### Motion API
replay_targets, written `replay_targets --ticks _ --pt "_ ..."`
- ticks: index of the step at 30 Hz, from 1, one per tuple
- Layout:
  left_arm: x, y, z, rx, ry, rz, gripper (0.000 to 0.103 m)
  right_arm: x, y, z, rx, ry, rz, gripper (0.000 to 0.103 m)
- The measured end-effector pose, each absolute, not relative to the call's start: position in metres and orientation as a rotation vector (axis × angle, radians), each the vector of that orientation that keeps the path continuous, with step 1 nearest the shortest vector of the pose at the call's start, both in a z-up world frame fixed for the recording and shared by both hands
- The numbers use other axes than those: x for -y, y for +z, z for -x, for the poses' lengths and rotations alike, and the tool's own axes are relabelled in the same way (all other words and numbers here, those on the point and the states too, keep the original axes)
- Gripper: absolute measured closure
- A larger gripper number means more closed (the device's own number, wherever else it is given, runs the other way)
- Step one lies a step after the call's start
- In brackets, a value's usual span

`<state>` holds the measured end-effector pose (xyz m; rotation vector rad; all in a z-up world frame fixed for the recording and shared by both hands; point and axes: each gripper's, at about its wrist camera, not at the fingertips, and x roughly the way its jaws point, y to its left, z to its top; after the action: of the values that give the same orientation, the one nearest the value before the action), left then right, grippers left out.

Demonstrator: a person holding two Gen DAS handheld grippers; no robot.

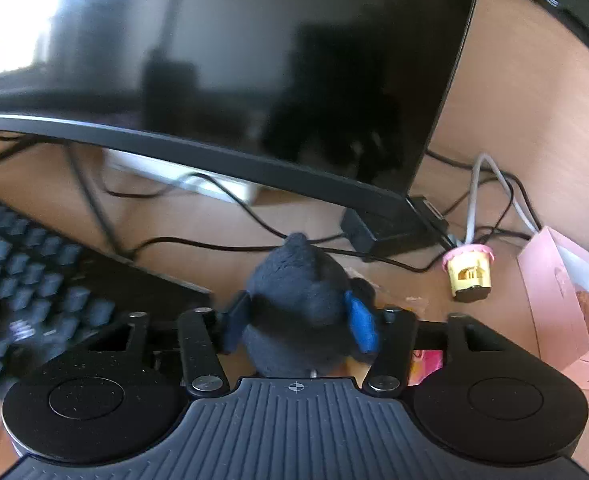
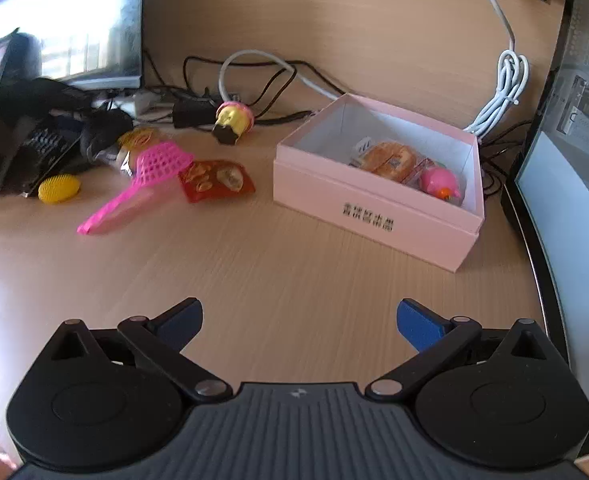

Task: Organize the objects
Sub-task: 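Grasp the black plush bear with the left gripper, then grasp the yellow corn toy with the right gripper while the left holds the bear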

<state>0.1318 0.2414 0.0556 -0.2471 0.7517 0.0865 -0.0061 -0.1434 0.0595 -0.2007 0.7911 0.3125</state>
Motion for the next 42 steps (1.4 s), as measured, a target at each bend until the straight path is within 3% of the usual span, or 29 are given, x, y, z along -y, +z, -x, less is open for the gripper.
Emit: replay_targets --ticks 4,10,20,28,29,31,33,38,42 --pt "-0.224 0.048 -0.15 -0.788 0.056 0.142 0.03 0.144 0.051 0.011 -0.839 0.305 0.197 0.0" --pt "-0.227 0.05 -0.134 -0.76 0.007 0.199 0.036 0.131 0.043 0.004 -0.862 0.323 0.196 0.0" --pt "-0.265 0.105 0.009 -0.638 -0.028 0.362 0.037 0.03 0.037 -0.025 -0.783 0.585 0.262 0.0" --pt "-0.314 0.107 0.107 -0.649 0.142 0.439 0.037 -0.087 0.029 -0.02 -0.778 0.911 0.298 0.0" --pt "-0.318 0.106 0.116 -0.651 0.15 0.446 0.037 -0.095 0.027 -0.014 -0.772 0.937 0.309 0.003" --pt "-0.325 0.104 0.128 -0.651 0.151 0.466 0.037 -0.107 0.022 -0.004 -0.772 0.967 0.364 0.026" --pt "-0.331 0.101 0.133 -0.65 0.139 0.491 0.037 -0.111 0.019 0.005 -0.786 0.991 0.407 0.041" --pt "-0.337 0.095 0.12 -0.661 0.07 0.501 0.037 -0.095 0.02 0.021 -0.794 0.953 0.464 0.071" --pt "-0.319 0.092 0.097 -0.682 -0.053 0.479 0.037 -0.075 0.026 0.027 -0.821 0.846 0.488 0.072"
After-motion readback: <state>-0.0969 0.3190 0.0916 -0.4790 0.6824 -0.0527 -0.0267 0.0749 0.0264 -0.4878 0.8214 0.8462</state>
